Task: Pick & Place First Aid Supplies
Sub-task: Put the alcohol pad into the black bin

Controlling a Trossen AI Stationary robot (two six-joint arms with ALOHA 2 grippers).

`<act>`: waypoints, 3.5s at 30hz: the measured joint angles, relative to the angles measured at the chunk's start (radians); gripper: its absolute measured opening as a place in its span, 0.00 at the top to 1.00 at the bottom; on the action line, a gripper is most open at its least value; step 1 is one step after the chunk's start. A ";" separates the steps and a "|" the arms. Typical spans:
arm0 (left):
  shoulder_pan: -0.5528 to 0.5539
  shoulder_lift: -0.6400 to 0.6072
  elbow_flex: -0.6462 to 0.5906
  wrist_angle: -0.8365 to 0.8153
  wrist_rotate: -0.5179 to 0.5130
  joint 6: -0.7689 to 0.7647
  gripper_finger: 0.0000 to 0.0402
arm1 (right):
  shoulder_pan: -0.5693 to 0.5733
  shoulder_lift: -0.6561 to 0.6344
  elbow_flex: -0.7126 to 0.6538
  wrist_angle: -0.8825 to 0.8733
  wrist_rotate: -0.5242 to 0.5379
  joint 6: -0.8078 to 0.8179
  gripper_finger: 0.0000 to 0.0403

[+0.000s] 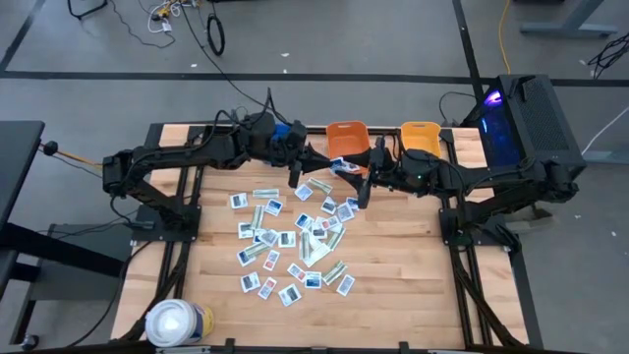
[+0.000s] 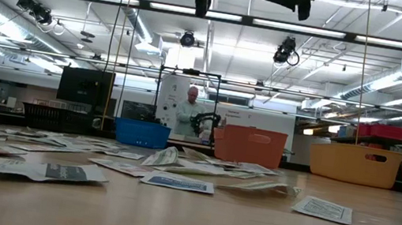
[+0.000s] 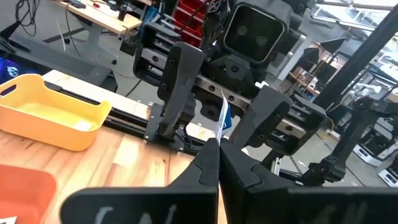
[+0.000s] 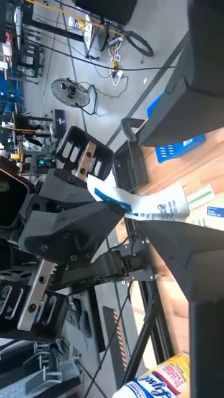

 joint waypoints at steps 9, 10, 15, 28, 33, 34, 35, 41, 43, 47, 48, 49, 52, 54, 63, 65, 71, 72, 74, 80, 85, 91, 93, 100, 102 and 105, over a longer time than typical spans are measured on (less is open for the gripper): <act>0.081 -0.070 0.000 -0.103 -0.036 0.044 1.00 | 0.001 0.000 0.000 0.000 0.000 0.000 0.50; 0.094 -0.082 0.000 -0.137 -0.050 0.053 1.00 | 0.001 0.000 0.000 0.000 0.000 0.000 0.50; 0.147 -0.146 0.000 -0.308 -0.156 0.100 1.00 | 0.001 0.000 0.000 -0.002 0.000 0.013 0.50; 0.236 -0.213 0.000 -0.713 -0.408 0.121 1.00 | 0.001 0.000 0.000 -0.018 0.000 0.026 0.50; 0.268 -0.212 0.010 -0.719 -0.443 0.052 1.00 | 0.001 0.000 0.000 -0.018 0.000 0.026 0.50; 0.276 -0.212 0.022 -0.737 -0.445 0.047 1.00 | 0.001 0.000 0.000 -0.018 0.000 0.026 0.50; 0.286 -0.212 0.037 -0.748 -0.450 0.048 1.00 | 0.001 0.000 0.000 -0.018 0.000 0.026 0.50; 0.336 -0.212 0.155 -0.914 -0.481 0.101 1.00 | 0.001 0.000 0.000 -0.018 0.001 0.027 0.50; 0.334 -0.217 0.197 -1.010 -0.513 0.119 1.00 | 0.001 0.000 0.000 -0.017 0.001 0.029 0.50; 0.279 -0.258 0.231 -1.135 -0.628 0.121 1.00 | 0.001 0.000 0.000 -0.017 0.002 0.029 0.50; 0.263 -0.274 0.231 -1.155 -0.660 0.118 1.00 | 0.001 0.000 0.000 -0.017 0.003 0.029 0.50; 0.248 -0.291 0.231 -1.173 -0.691 0.112 1.00 | 0.001 0.000 0.000 -0.017 0.003 0.029 0.50; 0.200 -0.350 0.231 -1.230 -0.793 0.086 1.00 | 0.000 0.000 0.000 -0.017 0.003 0.029 0.50; 0.175 -0.389 0.231 -1.285 -0.854 0.065 1.00 | 0.000 0.000 0.000 -0.017 0.003 0.029 0.50; 0.076 -0.562 0.160 -1.410 -1.059 -0.062 1.00 | 0.000 0.000 0.000 -0.016 0.003 0.029 0.50; 0.071 -0.609 0.100 -1.375 -1.052 -0.062 1.00 | 0.000 0.000 0.000 -0.016 0.004 0.029 0.50; 0.071 -0.735 -0.133 -1.126 -0.964 0.056 1.00 | 0.000 0.000 0.000 -0.015 0.003 0.029 0.50; 0.071 -0.753 -0.171 -1.080 -0.952 0.082 1.00 | 0.000 0.000 0.000 -0.015 0.003 0.029 0.50; 0.071 -0.787 -0.244 -1.015 -0.938 0.126 1.00 | 0.000 0.000 0.000 -0.015 0.003 0.030 0.50; 0.090 -0.874 -0.411 -0.946 -0.934 0.145 1.00 | 0.000 0.000 0.000 -0.015 0.003 0.056 0.50; 0.142 -0.907 -0.490 -0.879 -0.944 0.194 1.00 | 0.000 0.000 0.000 -0.015 0.003 0.056 0.50; 0.257 -0.893 -0.527 -0.852 -0.930 0.234 1.00 | 0.000 0.000 0.000 -0.015 0.003 0.084 0.50; 0.297 -0.883 -0.528 -0.848 -0.919 0.242 1.00 | 0.000 0.000 0.000 -0.015 0.003 0.087 0.50; 0.438 -0.839 -0.528 -0.842 -0.853 0.279 1.00 | 0.000 0.000 0.000 -0.015 0.003 0.080 0.50; 0.475 -0.813 -0.528 -0.843 -0.853 0.277 1.00 | 0.000 0.000 0.000 -0.015 0.003 0.079 0.50; 0.525 -0.766 -0.528 -0.843 -0.853 0.255 1.00 | 0.000 0.000 0.000 -0.016 0.003 0.078 0.50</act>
